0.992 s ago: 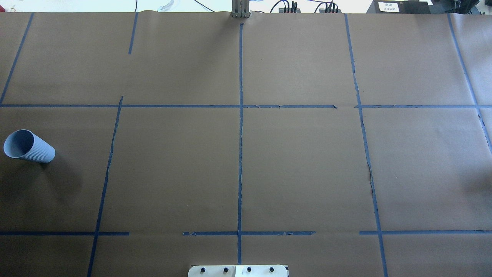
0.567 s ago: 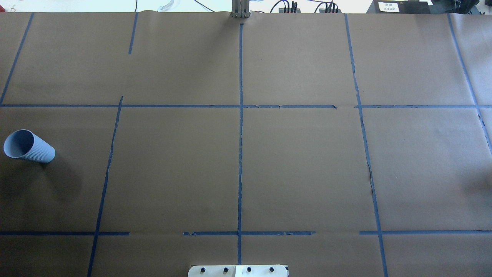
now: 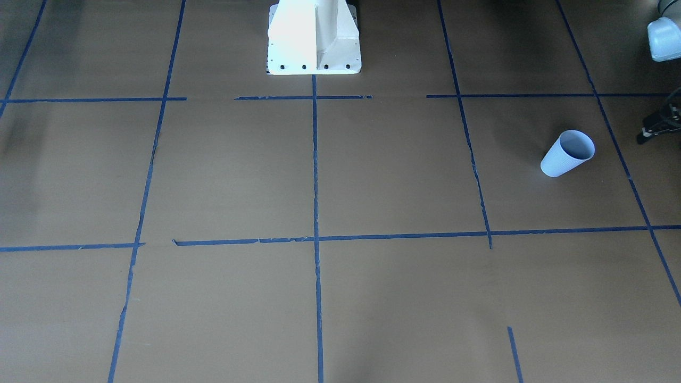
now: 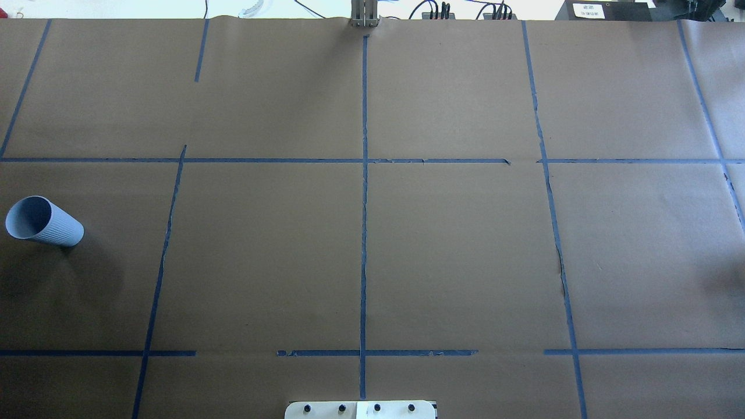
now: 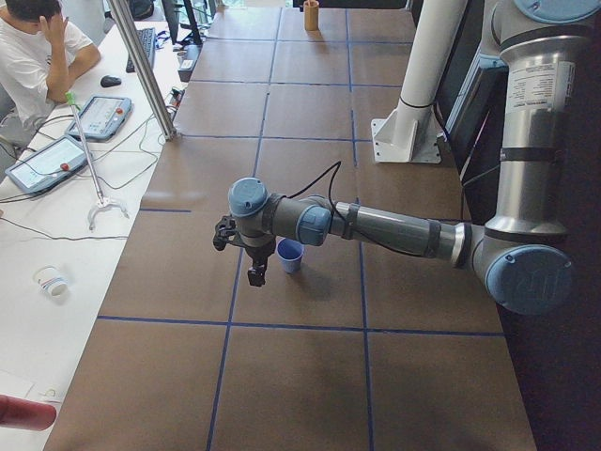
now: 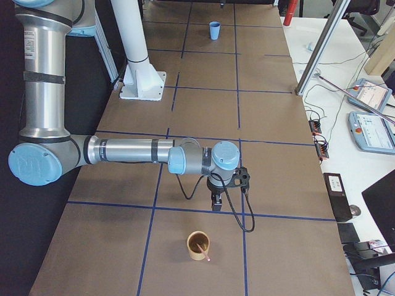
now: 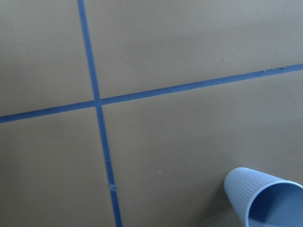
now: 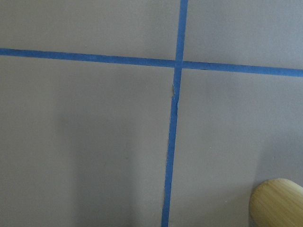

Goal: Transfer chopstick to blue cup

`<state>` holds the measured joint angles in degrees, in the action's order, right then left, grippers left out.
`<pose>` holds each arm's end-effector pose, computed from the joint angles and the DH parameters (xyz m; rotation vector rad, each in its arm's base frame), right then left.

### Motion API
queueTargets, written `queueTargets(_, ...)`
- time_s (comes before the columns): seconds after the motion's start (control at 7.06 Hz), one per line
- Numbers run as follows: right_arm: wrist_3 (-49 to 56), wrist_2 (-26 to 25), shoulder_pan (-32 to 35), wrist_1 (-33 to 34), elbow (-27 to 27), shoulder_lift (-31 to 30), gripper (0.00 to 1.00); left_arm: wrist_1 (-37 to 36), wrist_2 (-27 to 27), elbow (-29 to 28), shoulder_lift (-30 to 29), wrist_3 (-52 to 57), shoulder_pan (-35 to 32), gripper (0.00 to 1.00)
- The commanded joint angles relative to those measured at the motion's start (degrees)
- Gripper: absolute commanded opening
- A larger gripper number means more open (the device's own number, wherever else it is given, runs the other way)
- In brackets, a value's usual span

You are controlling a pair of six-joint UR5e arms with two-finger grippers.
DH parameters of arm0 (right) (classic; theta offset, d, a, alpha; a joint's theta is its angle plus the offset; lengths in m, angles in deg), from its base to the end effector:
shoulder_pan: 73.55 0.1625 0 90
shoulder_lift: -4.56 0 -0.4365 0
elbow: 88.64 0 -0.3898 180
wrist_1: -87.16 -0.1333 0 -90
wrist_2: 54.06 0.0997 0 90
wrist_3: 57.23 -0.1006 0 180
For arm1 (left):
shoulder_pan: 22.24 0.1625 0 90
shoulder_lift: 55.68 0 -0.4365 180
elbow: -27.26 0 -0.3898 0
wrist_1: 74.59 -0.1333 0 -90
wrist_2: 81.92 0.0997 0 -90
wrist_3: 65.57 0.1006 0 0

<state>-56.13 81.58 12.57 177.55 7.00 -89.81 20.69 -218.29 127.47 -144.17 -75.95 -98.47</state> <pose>0.0303 -0.4603 0.6579 -0.0048 -0.7969 -0.0884 0.0573 -0.4877 0.5832 0.0570 0.8361 0.1544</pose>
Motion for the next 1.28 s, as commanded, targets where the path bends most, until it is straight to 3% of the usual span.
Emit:
queueTargets(0.0,-0.14,1.29,-0.34,-0.74,-0.53,-0.02,1.00,5.95,0.05,-0.54,1.91,-9.88,6.07,1.00)
queueTargets(0.57,0.13,1.47,-0.34,-4.42,-3.52,-0.02,1.00,6.85,-0.04,-2.48,1.57,-12.20,11.28,0.97)
queueTargets(0.71,0.22,1.47,-0.34,-5.13,-4.14,0.06,1.00,6.85,-0.04,-2.74,1.48,-12.20,11.28,0.84)
queueTargets(0.85,0.22,1.47,-0.43,-5.13,-4.40,0.15,1.00,6.85,-0.04,-2.92,1.39,-12.20,11.46,0.49)
queueTargets(1.13,0.22,1.47,-0.34,-5.22,-4.75,0.15,1.00,6.76,-0.13,-3.36,1.13,-12.20,12.24,0.08)
